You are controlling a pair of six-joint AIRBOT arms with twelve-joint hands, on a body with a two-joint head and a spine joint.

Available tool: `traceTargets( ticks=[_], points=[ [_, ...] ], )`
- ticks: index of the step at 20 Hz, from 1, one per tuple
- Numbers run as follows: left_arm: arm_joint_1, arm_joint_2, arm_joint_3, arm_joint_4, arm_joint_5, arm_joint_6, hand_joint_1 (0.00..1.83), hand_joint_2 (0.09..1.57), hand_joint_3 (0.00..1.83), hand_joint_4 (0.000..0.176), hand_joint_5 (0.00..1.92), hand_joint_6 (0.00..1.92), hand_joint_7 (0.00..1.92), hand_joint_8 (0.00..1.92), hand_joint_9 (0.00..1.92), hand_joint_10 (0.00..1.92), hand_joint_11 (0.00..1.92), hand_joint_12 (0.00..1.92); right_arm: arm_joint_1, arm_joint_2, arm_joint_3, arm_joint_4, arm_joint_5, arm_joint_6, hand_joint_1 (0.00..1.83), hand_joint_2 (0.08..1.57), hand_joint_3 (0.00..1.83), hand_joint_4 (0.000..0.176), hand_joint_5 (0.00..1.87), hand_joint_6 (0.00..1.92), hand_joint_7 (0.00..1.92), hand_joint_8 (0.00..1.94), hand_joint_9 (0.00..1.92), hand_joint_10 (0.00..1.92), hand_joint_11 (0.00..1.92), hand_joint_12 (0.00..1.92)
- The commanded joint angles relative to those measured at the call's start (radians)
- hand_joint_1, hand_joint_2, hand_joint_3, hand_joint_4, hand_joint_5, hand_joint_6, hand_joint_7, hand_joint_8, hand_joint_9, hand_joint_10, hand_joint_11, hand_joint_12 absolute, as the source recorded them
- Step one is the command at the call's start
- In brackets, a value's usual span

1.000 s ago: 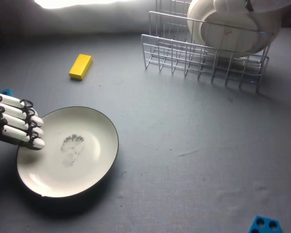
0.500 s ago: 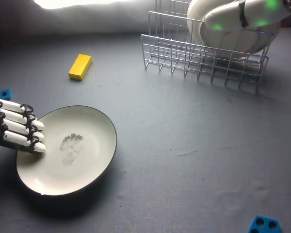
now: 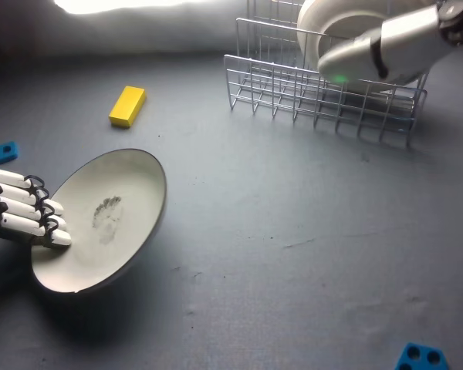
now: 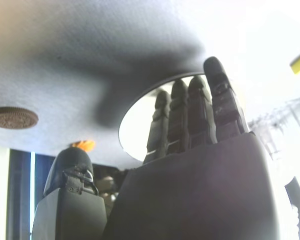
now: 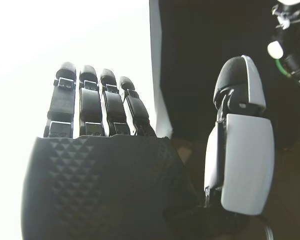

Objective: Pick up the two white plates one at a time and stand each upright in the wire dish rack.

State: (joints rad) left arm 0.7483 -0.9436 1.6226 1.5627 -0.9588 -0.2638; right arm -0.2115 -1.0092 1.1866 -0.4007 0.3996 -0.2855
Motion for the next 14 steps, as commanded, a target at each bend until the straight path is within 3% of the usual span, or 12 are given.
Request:
traceTargets(
  ticks=[1,4,5,6,8,11,14],
  points=[
    [0.008,-0.009,0.003,0.006,-0.019,-0.008,0.0,1.1,0.0,0.0,0.19,0.0,0.21,0.0,0.19,0.0,0.0,0.47,0.003,0.007,-0.008,0.022,0.124,-0.014,0.85,0.98,0.0,0.0,0.0,0.0,0.0,0.0,0.0,0.0,0.0,0.0],
    [0.018,-0.011,0.004,0.006,-0.022,-0.015,0.0,1.1,0.0,0.0,0.19,0.0,0.2,0.0,0.18,0.0,0.0,0.43,-0.011,0.01,-0.028,0.022,0.153,-0.096,0.97,0.98,0.0,0.0,0.0,0.0,0.0,0.0,0.0,0.0,0.0,0.0],
    [0.02,-0.012,0.004,0.006,-0.022,-0.015,0.0,1.1,0.0,0.0,0.21,0.01,0.21,0.0,0.18,0.0,0.0,0.43,-0.019,0.01,-0.041,0.022,0.164,-0.147,1.11,0.99,0.0,0.0,0.0,0.0,0.0,0.0,0.0,0.0,0.0,0.0],
    [0.02,-0.012,0.004,0.006,-0.022,-0.015,0.0,1.1,0.0,0.0,0.21,0.01,0.22,0.01,0.18,0.0,0.0,0.42,-0.029,0.01,-0.054,0.022,0.17,-0.197,1.1,0.95,0.0,0.0,0.0,0.0,0.0,0.0,0.0,0.0,0.04,0.02],
    [0.02,-0.013,0.006,0.006,-0.022,-0.015,0.0,1.1,0.0,0.0,0.2,0.0,0.23,0.01,0.19,0.01,0.0,0.42,-0.048,0.009,-0.076,0.022,0.184,-0.275,1.31,0.97,0.0,0.0,0.0,0.0,0.0,0.0,0.0,0.0,0.0,0.0],
    [0.021,-0.014,0.008,0.007,-0.022,-0.015,0.0,1.09,0.0,0.0,0.22,0.0,0.24,0.01,0.21,0.01,0.0,0.46,-0.079,-0.001,-0.115,0.104,0.2,-0.463,1.29,0.96,0.0,0.0,0.0,0.0,0.0,0.0,0.0,0.0,0.01,0.0],
    [0.022,-0.014,0.008,0.007,-0.022,-0.015,0.0,1.08,0.0,0.0,0.21,0.0,0.22,0.01,0.18,0.0,0.0,0.41,-0.113,-0.048,-0.128,0.106,0.203,-0.554,1.3,1.0,0.01,0.0,0.0,0.0,0.0,0.0,0.0,0.0,0.0,0.0]
  ],
)
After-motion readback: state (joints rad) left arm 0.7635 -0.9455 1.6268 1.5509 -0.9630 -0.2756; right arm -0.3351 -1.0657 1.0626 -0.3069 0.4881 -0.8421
